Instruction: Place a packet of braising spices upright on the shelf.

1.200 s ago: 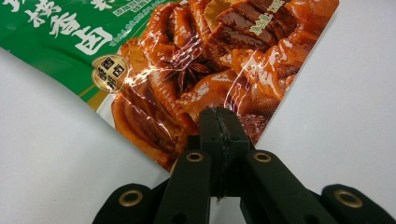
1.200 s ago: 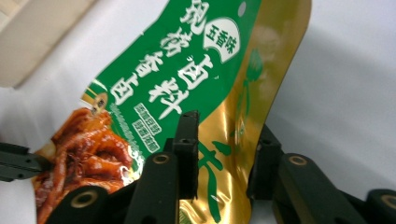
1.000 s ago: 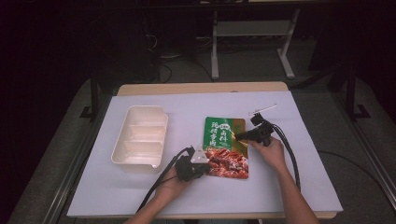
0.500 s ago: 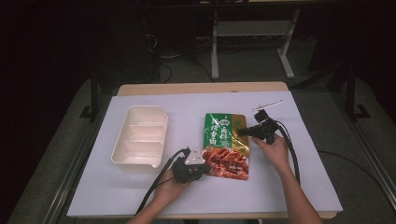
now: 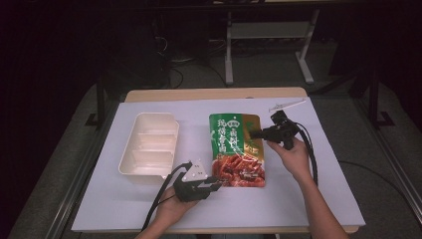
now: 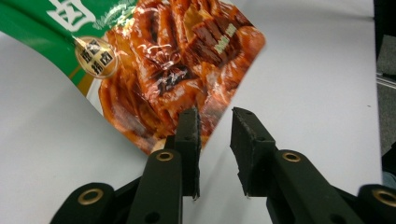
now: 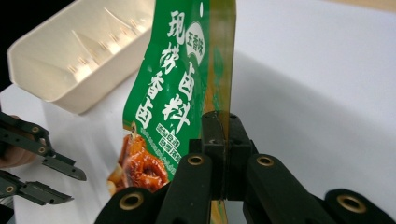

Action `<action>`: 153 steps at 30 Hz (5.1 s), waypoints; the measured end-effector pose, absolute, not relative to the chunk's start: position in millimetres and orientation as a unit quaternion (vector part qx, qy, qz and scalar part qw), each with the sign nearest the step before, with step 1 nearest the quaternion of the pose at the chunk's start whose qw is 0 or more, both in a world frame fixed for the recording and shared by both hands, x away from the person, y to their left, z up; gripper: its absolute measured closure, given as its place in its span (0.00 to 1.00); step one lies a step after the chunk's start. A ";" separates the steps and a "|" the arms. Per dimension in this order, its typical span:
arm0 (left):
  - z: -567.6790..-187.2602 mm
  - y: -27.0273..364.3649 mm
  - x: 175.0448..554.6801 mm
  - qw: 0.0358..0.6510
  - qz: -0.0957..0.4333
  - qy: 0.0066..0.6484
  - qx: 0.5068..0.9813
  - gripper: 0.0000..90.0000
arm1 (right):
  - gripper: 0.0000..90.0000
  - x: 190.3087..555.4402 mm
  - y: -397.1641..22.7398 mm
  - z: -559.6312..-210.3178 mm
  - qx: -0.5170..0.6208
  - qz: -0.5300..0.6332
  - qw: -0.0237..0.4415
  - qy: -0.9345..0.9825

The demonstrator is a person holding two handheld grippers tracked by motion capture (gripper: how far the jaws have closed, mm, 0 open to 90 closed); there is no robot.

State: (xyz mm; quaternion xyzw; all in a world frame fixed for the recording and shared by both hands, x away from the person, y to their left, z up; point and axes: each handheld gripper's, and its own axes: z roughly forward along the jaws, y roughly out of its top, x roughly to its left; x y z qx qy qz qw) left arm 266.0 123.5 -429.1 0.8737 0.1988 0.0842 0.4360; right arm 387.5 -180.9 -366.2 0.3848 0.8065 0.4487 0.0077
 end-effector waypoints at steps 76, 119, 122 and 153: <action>-433.5 182.3 226.5 0.470 0.105 0.196 0.854 0.56 | 1.00 398.4 -36.3 -239.4 0.229 0.519 0.050 0.822; -435.2 185.0 223.6 0.472 0.116 0.195 0.852 0.49 | 1.00 423.7 66.6 -265.6 0.204 0.547 0.006 0.812; -435.4 185.1 223.7 0.472 0.116 0.195 0.852 0.49 | 1.00 425.0 71.4 -270.9 0.207 0.551 0.002 0.809; -434.4 184.5 224.3 0.468 0.125 0.190 0.854 0.48 | 1.00 441.0 74.5 -317.0 0.296 0.548 0.012 0.782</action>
